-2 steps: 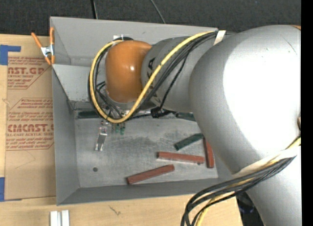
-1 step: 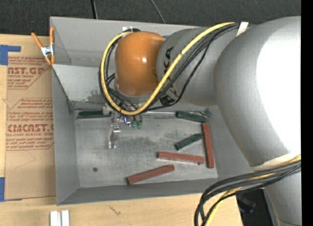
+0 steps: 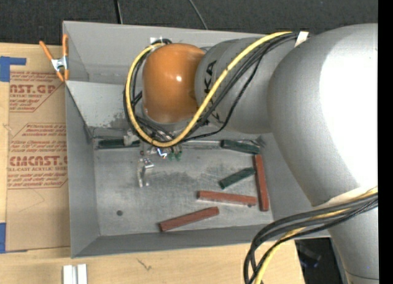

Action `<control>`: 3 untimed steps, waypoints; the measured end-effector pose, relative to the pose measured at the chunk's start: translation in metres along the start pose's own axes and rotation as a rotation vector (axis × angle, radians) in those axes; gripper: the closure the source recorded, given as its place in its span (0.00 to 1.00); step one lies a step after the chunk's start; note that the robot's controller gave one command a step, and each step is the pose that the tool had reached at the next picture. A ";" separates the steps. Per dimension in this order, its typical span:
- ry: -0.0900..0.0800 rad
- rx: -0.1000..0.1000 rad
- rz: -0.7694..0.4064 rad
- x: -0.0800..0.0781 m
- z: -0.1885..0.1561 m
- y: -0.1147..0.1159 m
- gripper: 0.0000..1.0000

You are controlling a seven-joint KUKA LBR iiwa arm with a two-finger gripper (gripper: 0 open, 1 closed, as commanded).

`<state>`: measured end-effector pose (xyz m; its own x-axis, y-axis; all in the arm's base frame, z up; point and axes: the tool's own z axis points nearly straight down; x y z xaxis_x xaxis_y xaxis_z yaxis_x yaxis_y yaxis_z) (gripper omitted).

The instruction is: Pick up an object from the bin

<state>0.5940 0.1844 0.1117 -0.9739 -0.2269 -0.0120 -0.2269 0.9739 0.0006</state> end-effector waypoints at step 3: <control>0.010 0.001 0.079 0.058 0.025 -0.082 0.00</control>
Offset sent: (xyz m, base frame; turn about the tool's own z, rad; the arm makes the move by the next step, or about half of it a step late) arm -0.0046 -0.1066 -0.0417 0.0025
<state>0.5567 0.0915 0.0858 -0.9888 -0.1495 -0.0017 -0.1495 0.9888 -0.0002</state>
